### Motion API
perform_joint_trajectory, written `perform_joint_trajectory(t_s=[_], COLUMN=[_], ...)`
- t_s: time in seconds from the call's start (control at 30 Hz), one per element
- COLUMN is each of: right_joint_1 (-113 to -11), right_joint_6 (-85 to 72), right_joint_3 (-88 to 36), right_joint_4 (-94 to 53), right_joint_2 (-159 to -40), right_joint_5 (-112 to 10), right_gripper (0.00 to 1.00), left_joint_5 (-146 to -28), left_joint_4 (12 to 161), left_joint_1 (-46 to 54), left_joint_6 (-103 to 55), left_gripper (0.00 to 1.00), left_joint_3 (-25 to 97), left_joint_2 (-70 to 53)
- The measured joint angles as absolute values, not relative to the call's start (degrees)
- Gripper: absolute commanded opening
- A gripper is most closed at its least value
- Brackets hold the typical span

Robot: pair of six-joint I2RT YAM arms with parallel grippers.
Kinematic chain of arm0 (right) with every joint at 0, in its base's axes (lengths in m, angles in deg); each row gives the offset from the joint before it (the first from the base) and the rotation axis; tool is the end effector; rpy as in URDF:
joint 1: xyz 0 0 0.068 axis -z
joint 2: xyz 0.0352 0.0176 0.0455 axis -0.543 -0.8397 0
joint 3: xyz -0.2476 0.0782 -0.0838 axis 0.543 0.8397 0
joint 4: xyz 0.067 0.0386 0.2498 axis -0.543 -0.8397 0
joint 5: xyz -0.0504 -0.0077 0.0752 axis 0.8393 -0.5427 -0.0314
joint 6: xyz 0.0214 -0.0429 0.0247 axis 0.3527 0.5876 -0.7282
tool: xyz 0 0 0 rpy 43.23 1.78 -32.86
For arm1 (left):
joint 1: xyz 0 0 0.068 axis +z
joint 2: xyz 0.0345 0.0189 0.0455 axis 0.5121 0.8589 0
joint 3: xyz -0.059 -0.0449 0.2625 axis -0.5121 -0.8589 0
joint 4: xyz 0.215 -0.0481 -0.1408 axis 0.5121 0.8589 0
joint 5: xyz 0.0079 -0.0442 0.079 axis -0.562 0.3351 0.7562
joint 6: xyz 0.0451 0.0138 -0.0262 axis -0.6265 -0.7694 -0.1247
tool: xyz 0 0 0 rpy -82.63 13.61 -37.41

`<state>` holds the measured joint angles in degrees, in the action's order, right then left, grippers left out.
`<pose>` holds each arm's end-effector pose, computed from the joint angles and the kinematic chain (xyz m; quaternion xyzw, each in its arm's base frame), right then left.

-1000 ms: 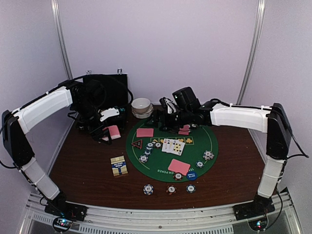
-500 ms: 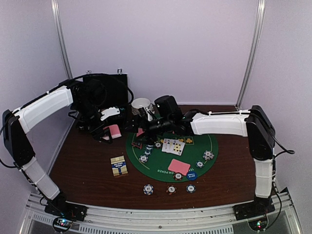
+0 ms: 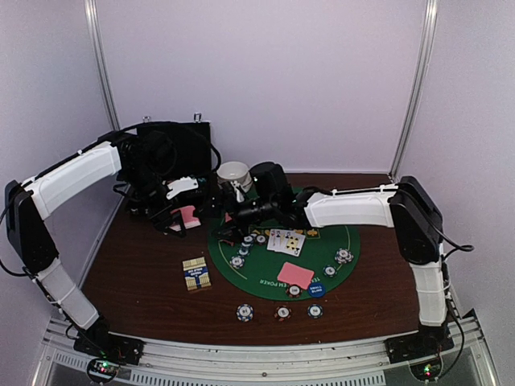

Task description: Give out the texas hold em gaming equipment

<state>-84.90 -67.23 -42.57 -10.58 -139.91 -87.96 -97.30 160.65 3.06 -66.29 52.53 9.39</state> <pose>0.2844 0.4051 0.2384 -0.1167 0.7786 0.6166 0.0006 0.2685 -0.1539 0.3125 0.4923 0.8483 -0.1552 0.1184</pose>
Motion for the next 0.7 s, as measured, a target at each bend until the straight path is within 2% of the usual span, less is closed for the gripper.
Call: perform_joint_trajectory(t_s=[0.7], right_joint_1=[-86.40], right_joint_6=[-73.88], right_joint_3=[-51.53], right_joint_4=[-4.72], right_joint_2=[-149.18], right_joint_5=[-91.70], right_gripper=[0.90], left_joint_5=[-97.69], left_joint_4=[160.56], left_joint_1=[3.52], left_joint_6=[-66.16], left_gripper=[0.00], left_joint_3=[52.53], left_joint_2=[9.39])
